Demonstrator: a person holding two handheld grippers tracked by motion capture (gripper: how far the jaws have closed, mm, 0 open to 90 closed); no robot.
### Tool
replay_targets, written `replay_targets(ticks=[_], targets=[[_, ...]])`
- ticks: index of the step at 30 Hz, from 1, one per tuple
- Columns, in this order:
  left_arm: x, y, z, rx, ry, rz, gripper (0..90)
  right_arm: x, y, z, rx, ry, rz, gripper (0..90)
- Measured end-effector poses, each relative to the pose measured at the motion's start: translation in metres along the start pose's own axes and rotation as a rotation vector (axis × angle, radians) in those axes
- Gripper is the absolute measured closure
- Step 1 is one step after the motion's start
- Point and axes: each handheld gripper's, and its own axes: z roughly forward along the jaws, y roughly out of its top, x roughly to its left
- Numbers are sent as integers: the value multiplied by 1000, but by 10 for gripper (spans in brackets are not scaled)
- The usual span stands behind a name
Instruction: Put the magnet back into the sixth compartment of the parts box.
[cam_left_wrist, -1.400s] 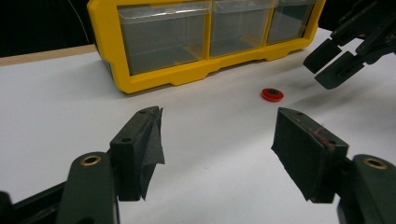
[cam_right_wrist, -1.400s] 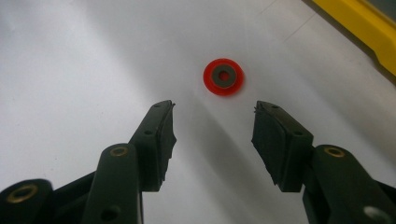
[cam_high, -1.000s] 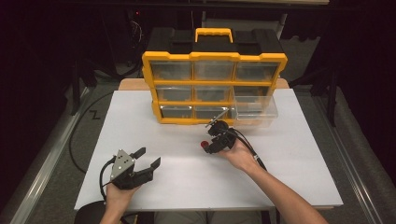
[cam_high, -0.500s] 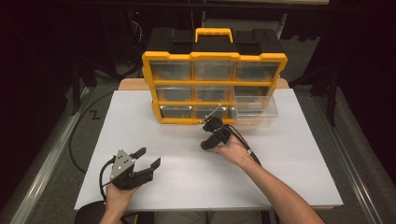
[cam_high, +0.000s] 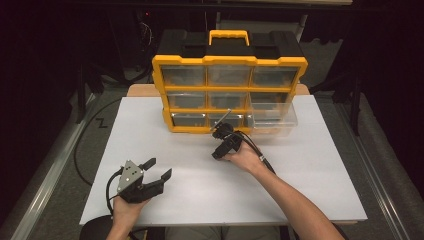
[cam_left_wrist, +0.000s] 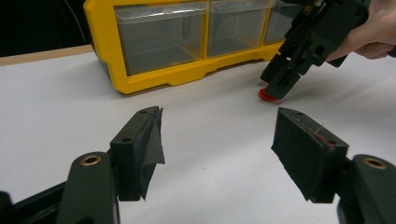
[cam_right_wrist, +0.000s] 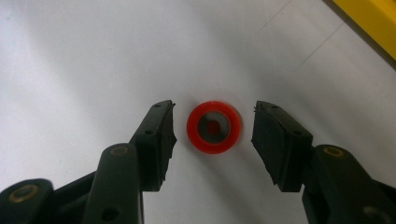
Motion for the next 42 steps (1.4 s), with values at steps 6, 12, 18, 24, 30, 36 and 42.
replay_targets(ticks=[6,12,18,24,30,36,42], targets=[[0,0,0,-1,1,-1,330,1,3,3,34,-4,2,528],[1,0,0,3,1,2,332,-2,3,7,48,-11,14,552],[0,0,0,5,5,-1,333,1,3,7,50,-31,-7,589],[0,0,0,4,7,-5,336,5,2,8,54,-74,-45,620],[0,0,0,4,8,-4,336,5,2,8,53,-67,-43,641],[0,0,0,3,7,-4,337,4,2,7,59,-65,-38,645],[1,0,0,4,10,-1,337,2,2,6,57,-49,-53,646]])
